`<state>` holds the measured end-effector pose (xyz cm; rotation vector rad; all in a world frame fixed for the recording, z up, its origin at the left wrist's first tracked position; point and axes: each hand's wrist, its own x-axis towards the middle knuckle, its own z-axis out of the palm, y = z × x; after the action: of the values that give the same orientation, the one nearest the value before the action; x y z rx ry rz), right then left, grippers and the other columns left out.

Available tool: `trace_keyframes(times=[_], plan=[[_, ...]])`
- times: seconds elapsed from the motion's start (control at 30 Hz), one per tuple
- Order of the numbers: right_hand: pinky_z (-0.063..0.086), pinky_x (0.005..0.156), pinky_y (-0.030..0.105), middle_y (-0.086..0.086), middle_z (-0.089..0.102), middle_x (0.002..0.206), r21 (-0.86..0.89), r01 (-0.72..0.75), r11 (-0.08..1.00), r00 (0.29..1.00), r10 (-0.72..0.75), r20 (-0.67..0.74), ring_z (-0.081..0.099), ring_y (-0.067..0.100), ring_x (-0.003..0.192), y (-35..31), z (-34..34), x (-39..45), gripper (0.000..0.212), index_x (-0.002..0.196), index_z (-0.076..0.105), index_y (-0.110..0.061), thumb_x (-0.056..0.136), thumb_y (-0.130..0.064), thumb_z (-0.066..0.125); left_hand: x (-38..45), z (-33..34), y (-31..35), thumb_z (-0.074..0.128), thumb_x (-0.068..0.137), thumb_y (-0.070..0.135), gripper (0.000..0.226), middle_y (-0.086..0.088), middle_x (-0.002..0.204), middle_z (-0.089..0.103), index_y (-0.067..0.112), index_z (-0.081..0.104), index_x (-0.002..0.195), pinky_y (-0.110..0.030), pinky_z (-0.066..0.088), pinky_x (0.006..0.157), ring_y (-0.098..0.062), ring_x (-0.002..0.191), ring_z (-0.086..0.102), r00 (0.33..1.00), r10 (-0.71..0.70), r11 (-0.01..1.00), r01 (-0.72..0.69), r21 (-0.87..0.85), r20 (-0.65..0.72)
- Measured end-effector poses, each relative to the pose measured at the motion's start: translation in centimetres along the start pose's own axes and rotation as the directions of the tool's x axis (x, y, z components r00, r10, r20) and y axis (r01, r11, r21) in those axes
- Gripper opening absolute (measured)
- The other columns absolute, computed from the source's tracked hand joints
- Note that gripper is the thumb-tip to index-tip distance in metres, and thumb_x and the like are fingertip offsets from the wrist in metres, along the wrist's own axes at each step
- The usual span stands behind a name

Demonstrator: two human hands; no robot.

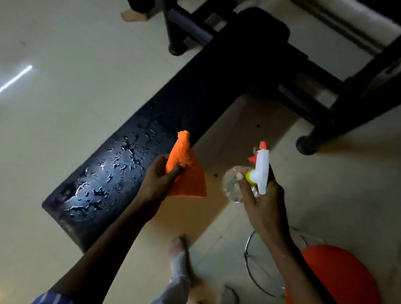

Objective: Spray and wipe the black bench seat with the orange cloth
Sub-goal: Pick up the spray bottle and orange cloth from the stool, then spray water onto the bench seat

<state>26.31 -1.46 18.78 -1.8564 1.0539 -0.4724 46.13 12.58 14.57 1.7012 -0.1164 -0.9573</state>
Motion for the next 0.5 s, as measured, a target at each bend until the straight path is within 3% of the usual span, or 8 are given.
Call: trace_keyframes(times=[0.2, 0.3, 0.4, 0.5], plan=[[0.043, 0.078, -0.002, -0.018, 0.068, 0.099, 0.010, 0.091, 0.996, 0.988, -0.091, 0.125, 0.066, -0.011, 0.093, -4.9, 6.3, 9.6, 0.020, 0.115, 0.061, -0.027, 0.100, -0.022, 0.073, 5.5, -4.5, 2.9, 0.072, 0.095, 0.028, 0.017, 0.007, 0.090, 0.076, 0.024, 0.061, 0.107, -0.028, 0.059, 0.055, -0.008, 0.073, 0.076, 0.988, -0.055, 0.996, 0.043, -0.084, -0.141], [0.041, 0.068, -0.004, -0.020, 0.062, 0.086, 0.013, 0.130, 0.991, 0.979, -0.131, 0.159, 0.064, -0.017, 0.084, -5.4, 8.8, 14.8, 0.018, 0.105, 0.060, -0.032, 0.098, -0.024, 0.075, 8.4, -4.5, 3.3, 0.070, 0.096, 0.029, 0.017, 0.002, 0.100, 0.071, 0.024, 0.060, 0.108, -0.027, 0.059, 0.055, -0.008, 0.074, 0.075, 0.979, -0.091, 0.990, 0.068, -0.126, -0.185], [0.043, 0.068, -0.001, -0.005, 0.070, 0.093, -0.011, 0.130, 0.991, 0.964, -0.124, 0.234, 0.069, -0.001, 0.087, -4.4, 10.8, 20.4, 0.015, 0.108, 0.069, -0.023, 0.099, -0.034, 0.073, 12.0, -3.4, 3.4, 0.069, 0.097, 0.028, 0.017, -0.006, 0.110, 0.072, 0.023, 0.059, 0.110, -0.034, 0.063, 0.061, -0.015, 0.083, 0.075, 0.964, -0.123, 0.984, 0.089, -0.153, -0.237], [0.051, 0.076, 0.006, -0.006, 0.071, 0.100, -0.007, 0.160, 0.987, 0.945, -0.151, 0.289, 0.069, 0.009, 0.095, -2.9, 12.3, 26.0, 0.021, 0.114, 0.069, -0.020, 0.099, -0.034, 0.072, 16.1, -1.6, 3.6, 0.068, 0.097, 0.027, 0.017, -0.012, 0.116, 0.071, 0.022, 0.058, 0.111, -0.054, 0.064, 0.082, -0.028, 0.097, 0.074, 0.948, -0.165, 0.973, 0.112, -0.202, -0.274]])
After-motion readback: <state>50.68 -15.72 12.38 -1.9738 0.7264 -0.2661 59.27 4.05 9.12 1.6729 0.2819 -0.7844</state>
